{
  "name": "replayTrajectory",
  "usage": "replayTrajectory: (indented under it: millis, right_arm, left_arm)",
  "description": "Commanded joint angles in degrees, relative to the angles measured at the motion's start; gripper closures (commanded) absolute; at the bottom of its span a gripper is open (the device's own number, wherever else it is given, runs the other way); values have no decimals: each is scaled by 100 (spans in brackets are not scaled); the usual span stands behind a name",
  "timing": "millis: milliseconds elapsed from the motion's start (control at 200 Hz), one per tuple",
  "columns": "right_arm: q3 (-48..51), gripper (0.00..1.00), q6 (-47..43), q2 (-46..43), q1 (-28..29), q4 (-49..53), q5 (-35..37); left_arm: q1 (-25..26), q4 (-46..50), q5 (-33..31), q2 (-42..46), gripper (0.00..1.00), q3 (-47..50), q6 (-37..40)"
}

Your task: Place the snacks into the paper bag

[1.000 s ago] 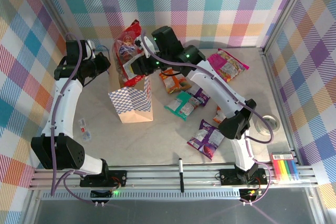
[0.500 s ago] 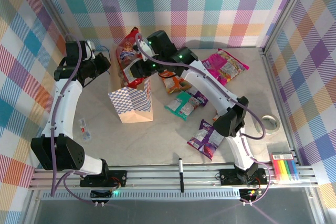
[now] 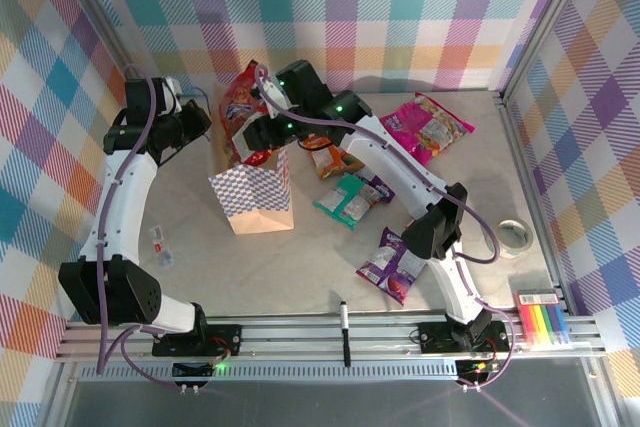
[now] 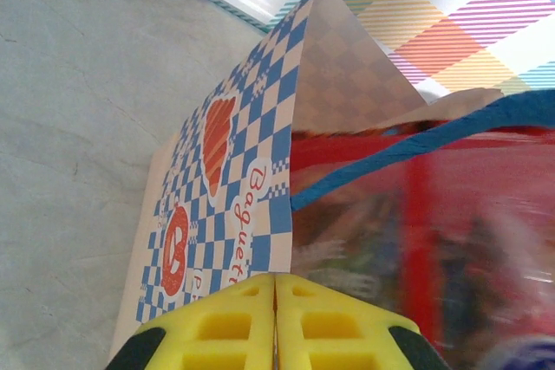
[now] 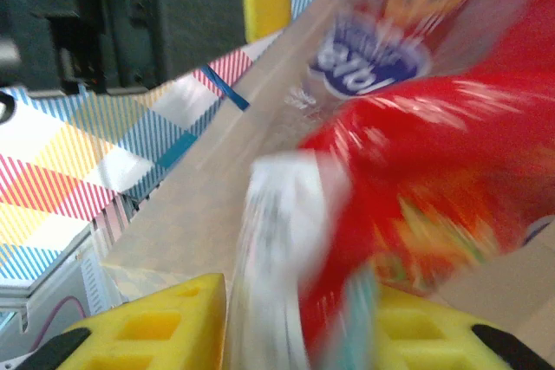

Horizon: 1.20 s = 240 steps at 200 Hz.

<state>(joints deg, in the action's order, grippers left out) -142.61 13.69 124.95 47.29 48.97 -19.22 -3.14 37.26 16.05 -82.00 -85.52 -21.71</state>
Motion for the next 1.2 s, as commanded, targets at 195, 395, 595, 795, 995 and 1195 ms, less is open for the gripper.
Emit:
replayTrajectory:
  millis: [195, 395, 595, 795, 995, 1195]
  right_arm:
    - [-546, 52, -436, -412, 44, 1, 11]
    - [-207, 50, -527, -787, 41, 200, 316]
    - [225, 49, -637, -1236, 44, 263, 726]
    - [1116, 49, -728, -1934, 43, 52, 1140]
    - [2293, 48, -655, -2800, -8, -369, 1448]
    - [3604, 46, -101, -3667, -441, -676, 1598]
  left_arm:
    - [-104, -69, 196, 7, 92, 51, -52]
    - [-99, -87, 264, -3, 92, 57, -60]
    - [-100, -52, 337, 43, 92, 74, -57]
    - [-99, -10, 333, 96, 91, 122, -39]
    - [-91, 88, 381, 153, 90, 114, -2]
    - [-65, 184, 355, 208, 89, 154, 59]
